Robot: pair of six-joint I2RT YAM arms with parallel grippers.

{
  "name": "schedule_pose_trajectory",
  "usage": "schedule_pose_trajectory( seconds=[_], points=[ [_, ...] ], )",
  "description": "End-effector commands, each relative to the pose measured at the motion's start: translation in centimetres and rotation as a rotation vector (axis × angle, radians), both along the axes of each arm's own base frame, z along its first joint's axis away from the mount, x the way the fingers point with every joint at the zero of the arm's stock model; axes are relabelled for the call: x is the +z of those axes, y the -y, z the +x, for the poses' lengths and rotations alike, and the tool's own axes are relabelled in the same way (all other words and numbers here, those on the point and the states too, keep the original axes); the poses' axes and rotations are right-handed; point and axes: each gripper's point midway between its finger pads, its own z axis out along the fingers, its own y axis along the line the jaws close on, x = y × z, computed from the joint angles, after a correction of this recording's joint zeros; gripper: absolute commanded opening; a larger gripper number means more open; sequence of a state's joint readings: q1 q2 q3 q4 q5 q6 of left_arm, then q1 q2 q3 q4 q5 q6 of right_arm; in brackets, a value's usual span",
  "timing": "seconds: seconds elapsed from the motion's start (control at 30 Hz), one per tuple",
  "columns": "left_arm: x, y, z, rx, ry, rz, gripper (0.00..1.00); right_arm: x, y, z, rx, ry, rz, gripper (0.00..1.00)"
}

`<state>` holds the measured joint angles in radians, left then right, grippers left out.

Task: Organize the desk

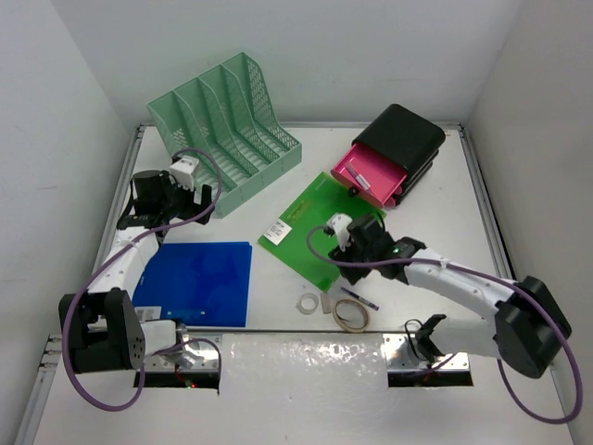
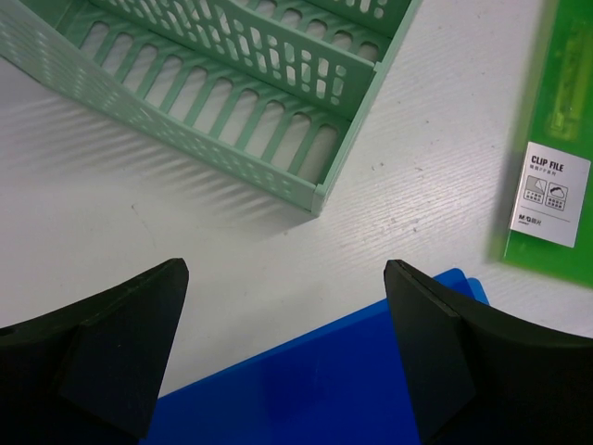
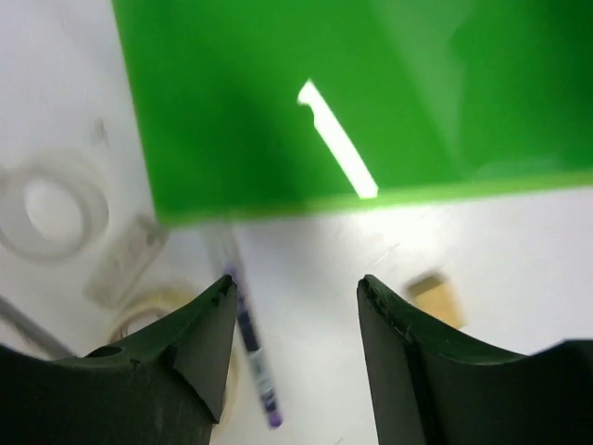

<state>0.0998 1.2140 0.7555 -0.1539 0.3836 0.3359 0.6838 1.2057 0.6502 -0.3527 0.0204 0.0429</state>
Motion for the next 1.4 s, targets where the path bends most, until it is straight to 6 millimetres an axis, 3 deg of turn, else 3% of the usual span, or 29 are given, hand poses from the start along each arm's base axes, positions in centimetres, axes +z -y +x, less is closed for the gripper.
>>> schedule_pose_trajectory(
  seconds=[0.0,0.17,0.37,0.67,0.73,0.83,0.93,1.03,1.17,1.23,1.33,1.37],
  points=[
    [1.6,-0.3,1.2,0.004,0.056,0.011,0.86,-1.0,-1.1,-0.4,-0.027,-0.011,0.046,0.55],
    [1.4,-0.3,1.1,0.005,0.051,0.014,0.86,-3.1,-2.4,-1.5,0.012,-0.093,0.07,0.51],
    [1.2,-0.3,1.2,0.004,0.048,0.016,0.85,-5.2,-2.6,-3.0,0.03,-0.165,0.073,0.49],
    [1.3,-0.4,1.2,0.009,0.045,0.021,0.86,-7.6,-1.3,-3.7,-0.001,-0.199,0.004,0.44],
    [1.3,-0.5,1.2,0.011,0.044,0.023,0.86,-8.2,-0.3,-3.4,-0.037,-0.191,-0.05,0.39],
    [1.4,-0.5,1.2,0.011,0.044,0.023,0.86,-8.6,1.0,-2.9,-0.085,-0.178,-0.12,0.13],
    [1.4,-0.6,1.2,0.013,0.045,0.024,0.86,-8.2,0.8,-2.3,-0.081,-0.153,-0.118,0.0],
    [1.4,-0.5,1.2,0.012,0.042,0.025,0.86,-6.8,-0.1,-1.7,-0.059,-0.122,-0.084,0.0],
    [1.3,-0.5,1.2,0.011,0.044,0.024,0.85,-3.2,-1.1,0.0,-0.019,-0.024,-0.041,0.0],
    [1.4,-0.5,1.2,0.01,0.046,0.025,0.86,0.3,-2.2,1.1,0.017,0.05,0.001,0.0],
    [1.4,-0.5,1.3,0.011,0.047,0.023,0.86,7.2,-4.4,3.2,0.066,0.206,0.11,0.0],
    [1.3,-0.5,1.3,0.011,0.045,0.023,0.85,10.4,-5.2,4.3,0.099,0.29,0.138,0.0]
  ],
)
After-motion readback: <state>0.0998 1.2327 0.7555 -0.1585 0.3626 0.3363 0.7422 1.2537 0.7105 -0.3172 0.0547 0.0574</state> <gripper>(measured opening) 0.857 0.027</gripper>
